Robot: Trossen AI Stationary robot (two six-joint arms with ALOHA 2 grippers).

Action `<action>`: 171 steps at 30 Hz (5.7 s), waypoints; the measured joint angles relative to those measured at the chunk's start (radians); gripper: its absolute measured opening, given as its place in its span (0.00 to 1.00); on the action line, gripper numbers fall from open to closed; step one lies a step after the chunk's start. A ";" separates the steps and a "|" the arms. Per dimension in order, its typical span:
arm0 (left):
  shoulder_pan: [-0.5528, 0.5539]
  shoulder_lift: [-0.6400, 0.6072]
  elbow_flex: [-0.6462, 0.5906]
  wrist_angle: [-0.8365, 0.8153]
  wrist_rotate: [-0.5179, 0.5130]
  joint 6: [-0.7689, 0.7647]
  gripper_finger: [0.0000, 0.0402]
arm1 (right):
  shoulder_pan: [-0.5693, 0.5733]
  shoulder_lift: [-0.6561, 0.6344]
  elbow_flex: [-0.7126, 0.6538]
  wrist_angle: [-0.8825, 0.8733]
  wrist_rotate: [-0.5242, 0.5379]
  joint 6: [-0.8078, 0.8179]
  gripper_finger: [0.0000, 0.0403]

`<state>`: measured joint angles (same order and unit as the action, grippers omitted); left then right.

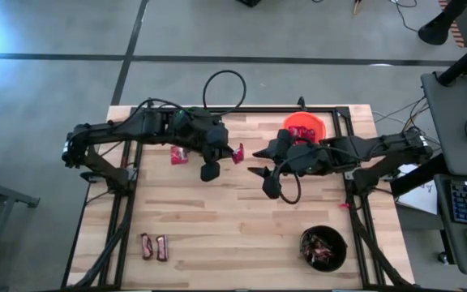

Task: Sort candy
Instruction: Put the red candy into the orange bucket

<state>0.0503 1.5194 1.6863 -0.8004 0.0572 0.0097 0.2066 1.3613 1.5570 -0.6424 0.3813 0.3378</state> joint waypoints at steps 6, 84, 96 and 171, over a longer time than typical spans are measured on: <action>-0.001 0.011 -0.001 0.049 0.014 0.000 0.00 | -0.021 0.002 0.000 0.027 0.011 -0.008 0.52; 0.029 0.032 0.000 -0.082 -0.046 0.006 0.27 | -0.128 -0.006 0.052 -0.255 0.071 0.031 0.03; 0.029 0.034 0.000 -0.437 -0.075 0.007 0.27 | -0.310 -0.006 0.054 -0.583 0.084 0.124 0.03; 0.030 0.033 0.000 -0.694 -0.075 0.038 0.27 | -0.672 -0.003 -0.236 -0.612 -0.086 0.065 0.03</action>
<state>0.0799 1.5528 1.6863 -1.4947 -0.0174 0.0473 -0.4656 1.3586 1.3209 -1.2543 0.2958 0.4032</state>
